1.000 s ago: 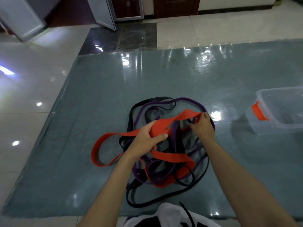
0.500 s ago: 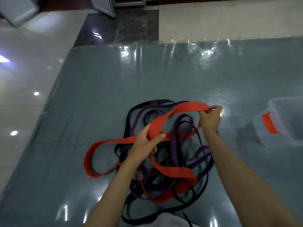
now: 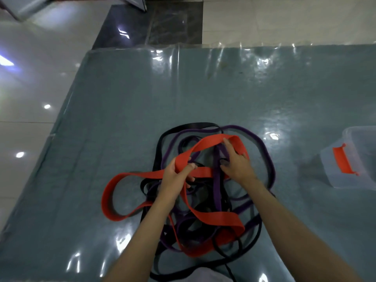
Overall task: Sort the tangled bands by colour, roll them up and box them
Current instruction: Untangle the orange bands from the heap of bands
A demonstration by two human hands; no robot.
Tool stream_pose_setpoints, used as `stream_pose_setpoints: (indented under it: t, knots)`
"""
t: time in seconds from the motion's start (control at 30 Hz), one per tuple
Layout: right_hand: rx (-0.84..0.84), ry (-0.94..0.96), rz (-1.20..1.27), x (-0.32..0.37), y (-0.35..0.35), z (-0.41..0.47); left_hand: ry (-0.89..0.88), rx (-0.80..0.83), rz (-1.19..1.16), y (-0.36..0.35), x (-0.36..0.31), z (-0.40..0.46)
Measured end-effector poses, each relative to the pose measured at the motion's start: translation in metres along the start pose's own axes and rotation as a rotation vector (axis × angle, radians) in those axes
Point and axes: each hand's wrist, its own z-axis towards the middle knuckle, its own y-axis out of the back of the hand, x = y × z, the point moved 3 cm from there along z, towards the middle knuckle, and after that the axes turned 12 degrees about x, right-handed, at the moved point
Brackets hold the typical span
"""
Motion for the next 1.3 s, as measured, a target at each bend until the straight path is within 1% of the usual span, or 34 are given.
stream_pose_setpoints:
  t: [0.1, 0.17, 0.23, 0.3, 0.4, 0.47, 0.53, 0.57, 0.63, 0.67, 0.73, 0.8, 0.87, 0.93, 1.0, 1.03, 1.07, 1.1, 1.13, 1.17, 1.2, 1.23, 1.3]
  knots:
    - [-0.063, 0.196, -0.075, 0.012, -0.002, -0.023, -0.019, -0.048, -0.073, 0.003, -0.002, 0.0]
    - [-0.04, 0.325, -0.119, 0.016, -0.004, -0.043, -0.045, -0.033, -0.062, 0.008, -0.006, -0.002]
    - [-0.011, 0.374, -0.158, 0.013, -0.007, -0.061, -0.06, -0.006, -0.029, 0.013, -0.01, -0.005]
    - [-0.075, 0.359, -0.167, 0.006, -0.004, -0.077, -0.06, -0.003, 0.011, 0.019, -0.013, -0.009]
    - [-0.269, 0.222, -0.14, -0.01, 0.014, -0.095, -0.028, -0.039, 0.123, 0.033, -0.017, -0.016]
    - [-0.398, 0.059, -0.083, -0.026, 0.031, -0.106, 0.0, -0.071, 0.19, 0.046, -0.017, -0.023]
    - [-0.466, -0.115, -0.028, -0.043, 0.044, -0.116, 0.041, -0.116, 0.248, 0.06, -0.015, -0.032]
    - [-0.446, -0.217, -0.014, -0.051, 0.046, -0.118, 0.068, -0.138, 0.268, 0.068, -0.014, -0.038]
    - [-0.307, -0.42, -0.05, -0.06, 0.041, -0.121, 0.142, -0.165, 0.288, 0.08, -0.008, -0.048]
    - [-0.235, -0.466, -0.067, -0.058, 0.036, -0.124, 0.184, -0.168, 0.307, 0.084, -0.005, -0.052]
    - [-0.16, -0.425, -0.071, -0.046, 0.022, -0.129, 0.236, -0.175, 0.345, 0.09, 0.004, -0.061]
    - [-0.142, -0.307, -0.144, -0.028, 0.005, -0.135, 0.225, -0.221, 0.438, 0.094, 0.012, -0.068]
    - [-0.154, -0.17, -0.185, -0.007, -0.014, -0.14, 0.193, -0.271, 0.694, 0.093, 0.018, -0.075]
    - [-0.135, -0.037, -0.072, 0.009, -0.032, -0.143, 0.103, -0.273, 0.966, 0.084, 0.024, -0.083]
    - [-0.019, -0.001, 0.024, 0.022, -0.049, -0.149, -0.106, -0.203, 1.092, 0.067, 0.028, -0.089]
    - [0.037, -0.01, 0.017, 0.026, -0.056, -0.151, -0.182, -0.108, 1.096, 0.056, 0.031, -0.092]
    - [0.068, -0.022, 0.005, 0.028, -0.061, -0.152, -0.187, 0.037, 1.089, 0.044, 0.036, -0.093]
    - [0.078, -0.041, 0.01, 0.029, -0.065, -0.155, -0.123, 0.222, 1.088, 0.032, 0.043, -0.094]
    - [0.075, -0.056, 0.024, 0.028, -0.068, -0.157, -0.013, 0.407, 1.103, 0.021, 0.051, -0.097]
    - [0.073, -0.073, 0.032, 0.028, -0.069, -0.159, 0.095, 0.549, 1.139, 0.011, 0.058, -0.1]
    - [0.075, -0.092, 0.035, 0.027, -0.07, -0.16, 0.157, 0.63, 1.201, 0.005, 0.065, -0.103]
    - [0.081, -0.117, 0.035, 0.027, -0.069, -0.16, 0.163, 0.66, 1.277, 0.001, 0.069, -0.105]
    - [0.092, -0.176, 0.026, 0.026, -0.066, -0.161, 0.099, 0.65, 1.42, -0.003, 0.074, -0.108]
